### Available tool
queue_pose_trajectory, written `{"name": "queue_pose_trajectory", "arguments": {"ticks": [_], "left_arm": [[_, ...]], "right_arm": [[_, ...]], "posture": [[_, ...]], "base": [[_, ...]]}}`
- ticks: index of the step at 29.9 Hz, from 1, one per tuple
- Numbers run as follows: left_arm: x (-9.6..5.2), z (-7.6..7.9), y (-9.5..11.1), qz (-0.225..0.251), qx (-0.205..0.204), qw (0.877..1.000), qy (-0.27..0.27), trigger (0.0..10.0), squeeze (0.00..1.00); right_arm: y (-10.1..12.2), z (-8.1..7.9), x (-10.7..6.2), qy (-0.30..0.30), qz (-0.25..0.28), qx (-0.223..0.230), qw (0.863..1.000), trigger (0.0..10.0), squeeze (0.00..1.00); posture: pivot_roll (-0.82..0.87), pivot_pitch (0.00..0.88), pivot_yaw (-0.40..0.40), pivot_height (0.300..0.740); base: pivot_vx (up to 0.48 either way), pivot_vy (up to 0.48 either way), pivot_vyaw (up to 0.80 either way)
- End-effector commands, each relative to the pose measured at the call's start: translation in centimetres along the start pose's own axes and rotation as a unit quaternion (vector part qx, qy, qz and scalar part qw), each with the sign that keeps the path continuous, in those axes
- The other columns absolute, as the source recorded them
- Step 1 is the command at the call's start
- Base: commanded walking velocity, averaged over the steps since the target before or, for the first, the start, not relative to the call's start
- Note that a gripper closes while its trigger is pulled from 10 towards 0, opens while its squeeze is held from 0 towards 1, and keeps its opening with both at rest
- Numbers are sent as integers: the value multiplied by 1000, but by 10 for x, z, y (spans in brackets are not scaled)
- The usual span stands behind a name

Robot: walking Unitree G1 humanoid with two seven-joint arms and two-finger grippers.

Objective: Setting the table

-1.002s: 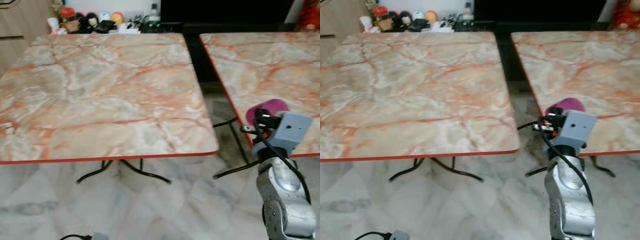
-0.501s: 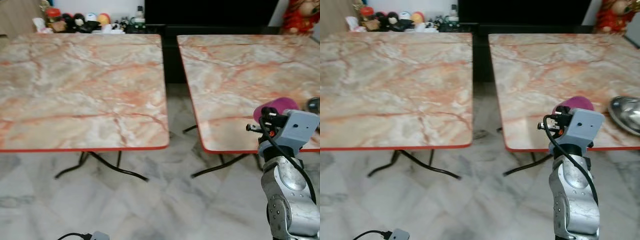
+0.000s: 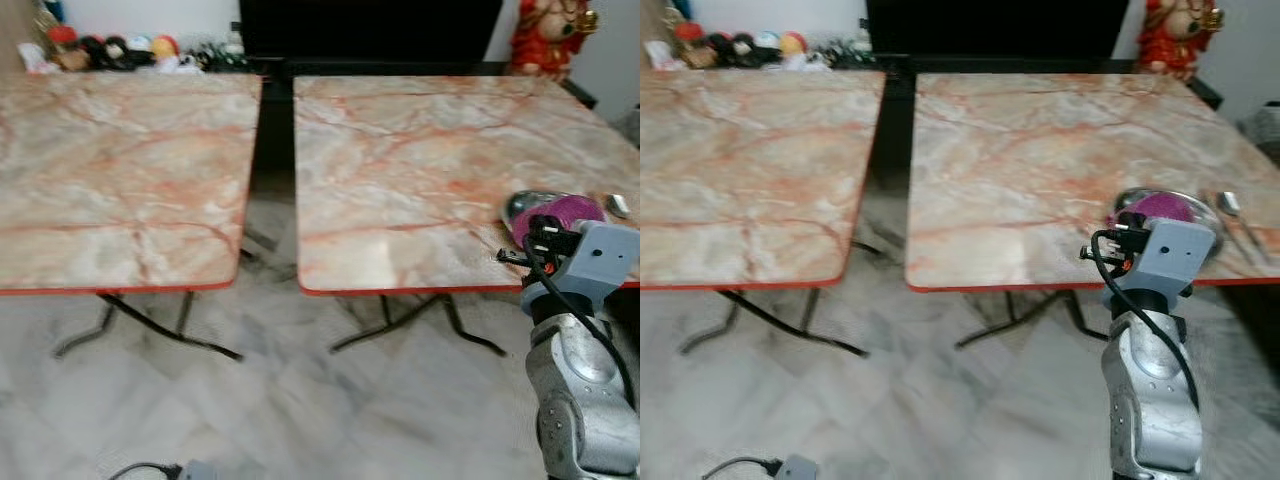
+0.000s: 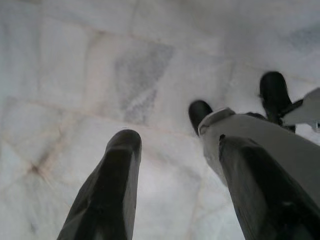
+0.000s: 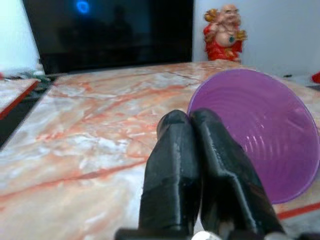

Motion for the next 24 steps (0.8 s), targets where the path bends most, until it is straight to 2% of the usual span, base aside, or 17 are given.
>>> {"name": "queue_pose_trajectory", "arguments": {"ticks": [1, 7, 24], "left_arm": [[-3, -1, -14, -20, -5, 1000, 1, 10000, 0], [-3, 0, -16, -22, -9, 1000, -4, 10000, 0], [-3, 2, -16, -22, -12, 1000, -6, 10000, 0]], "right_arm": [[2, 0, -1, -2, 4, 0, 1000, 10000, 0], [2, -2, -1, 0, 4, 3, 1000, 10000, 0], [2, 0, 0, -4, 4, 2, 1000, 10000, 0]], "posture": [[-77, 184, -10, 740], [-77, 187, -10, 740], [-75, 189, -14, 740]], "base": [[0, 0, 0], [44, 0, 0], [379, 0, 0]]}}
Point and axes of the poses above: a point about 5 cm out from each wrist's last joint towards the gripper, its own x axis pointing out of the wrist towards the gripper, its own y axis along the axis of the wrist's last joint, z = x × y, the point moved 3 cm from there along x, pointing out of the wrist towards the gripper, and after that the axes turned 9 degrees about x, right-handed, at the moved point
